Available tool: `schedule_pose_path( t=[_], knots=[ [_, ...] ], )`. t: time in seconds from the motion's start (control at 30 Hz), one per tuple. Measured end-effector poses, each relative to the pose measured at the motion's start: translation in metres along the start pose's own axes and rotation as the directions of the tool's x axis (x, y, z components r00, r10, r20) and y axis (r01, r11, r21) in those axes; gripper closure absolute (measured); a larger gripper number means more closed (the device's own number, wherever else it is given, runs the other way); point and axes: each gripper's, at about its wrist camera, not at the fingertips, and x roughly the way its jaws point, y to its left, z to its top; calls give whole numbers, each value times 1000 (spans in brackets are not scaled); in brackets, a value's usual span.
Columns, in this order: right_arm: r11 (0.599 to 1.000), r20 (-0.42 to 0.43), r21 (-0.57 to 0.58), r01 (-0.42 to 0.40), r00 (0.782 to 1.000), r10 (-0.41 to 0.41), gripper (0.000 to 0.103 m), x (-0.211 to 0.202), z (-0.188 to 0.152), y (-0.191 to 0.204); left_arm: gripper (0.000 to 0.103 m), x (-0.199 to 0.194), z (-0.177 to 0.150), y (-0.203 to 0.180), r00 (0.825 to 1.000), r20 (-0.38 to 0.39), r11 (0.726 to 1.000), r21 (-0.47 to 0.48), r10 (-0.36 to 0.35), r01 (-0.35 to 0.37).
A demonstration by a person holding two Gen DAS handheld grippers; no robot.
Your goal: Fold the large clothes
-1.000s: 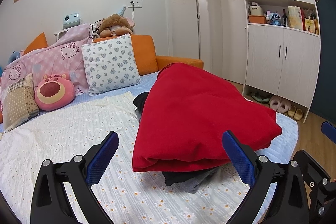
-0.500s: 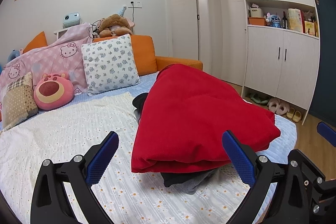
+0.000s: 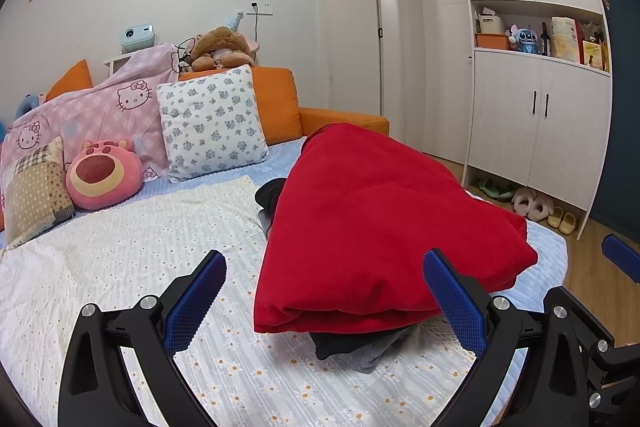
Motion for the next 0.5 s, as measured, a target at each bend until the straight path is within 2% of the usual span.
schedule_pose_path(
  t=[0.5],
  knots=[
    [1000,-13,20,-6,1000,6,5,3,-2,-1,3,6,0,3,1000,-7,1000,-15,17,-17]
  ],
)
